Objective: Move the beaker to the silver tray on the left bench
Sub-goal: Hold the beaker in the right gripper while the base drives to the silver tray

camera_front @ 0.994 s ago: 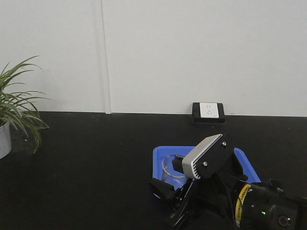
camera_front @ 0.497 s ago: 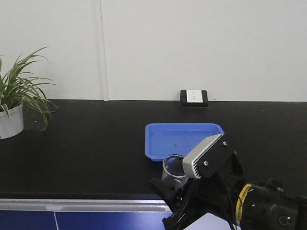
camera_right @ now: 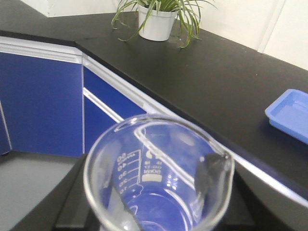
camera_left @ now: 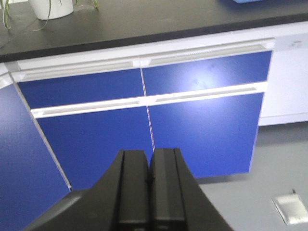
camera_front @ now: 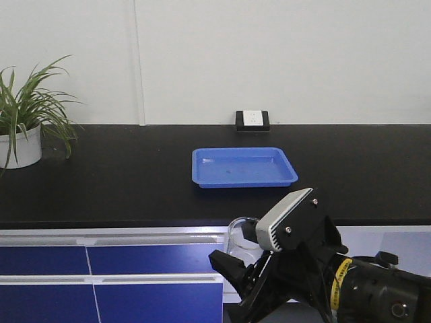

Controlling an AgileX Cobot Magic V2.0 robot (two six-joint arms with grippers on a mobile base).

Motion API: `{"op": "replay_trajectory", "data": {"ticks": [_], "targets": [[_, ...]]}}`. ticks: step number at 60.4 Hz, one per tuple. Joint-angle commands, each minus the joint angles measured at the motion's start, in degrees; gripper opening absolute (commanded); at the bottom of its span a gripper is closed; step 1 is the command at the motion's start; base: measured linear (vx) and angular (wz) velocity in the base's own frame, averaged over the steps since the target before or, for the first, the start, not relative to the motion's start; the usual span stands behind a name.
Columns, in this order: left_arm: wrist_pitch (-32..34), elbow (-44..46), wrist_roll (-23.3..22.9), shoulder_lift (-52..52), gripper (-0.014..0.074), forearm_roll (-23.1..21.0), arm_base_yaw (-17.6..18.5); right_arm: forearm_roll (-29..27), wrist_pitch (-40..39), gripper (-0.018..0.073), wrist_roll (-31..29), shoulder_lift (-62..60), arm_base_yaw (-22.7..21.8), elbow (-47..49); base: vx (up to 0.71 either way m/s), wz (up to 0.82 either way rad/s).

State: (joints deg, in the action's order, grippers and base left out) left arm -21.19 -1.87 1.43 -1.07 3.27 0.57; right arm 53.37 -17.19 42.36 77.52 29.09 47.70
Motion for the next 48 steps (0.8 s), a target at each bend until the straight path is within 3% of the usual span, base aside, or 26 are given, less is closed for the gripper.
{"op": "replay_trajectory", "data": {"ticks": [1, 29, 48], "targets": [[4.31, -1.13, -0.07, -0.37, 0.0001, -0.16, 0.31, -1.06, -2.73, -0.0011, 0.14, -1.59, -0.02, 1.55, -0.38, -0.06], [4.31, -1.13, -0.07, -0.37, 0.0001, -0.16, 0.31, -1.06, -2.78, -0.0011, 0.14, -1.59, -0.02, 1.55, -0.31, -0.02], [4.31, -1.13, -0.07, -0.37, 0.0001, -0.16, 0.31, -1.06, -3.1, -0.0011, 0.14, -1.59, -0.02, 1.55, -0.13, 0.27]]}}
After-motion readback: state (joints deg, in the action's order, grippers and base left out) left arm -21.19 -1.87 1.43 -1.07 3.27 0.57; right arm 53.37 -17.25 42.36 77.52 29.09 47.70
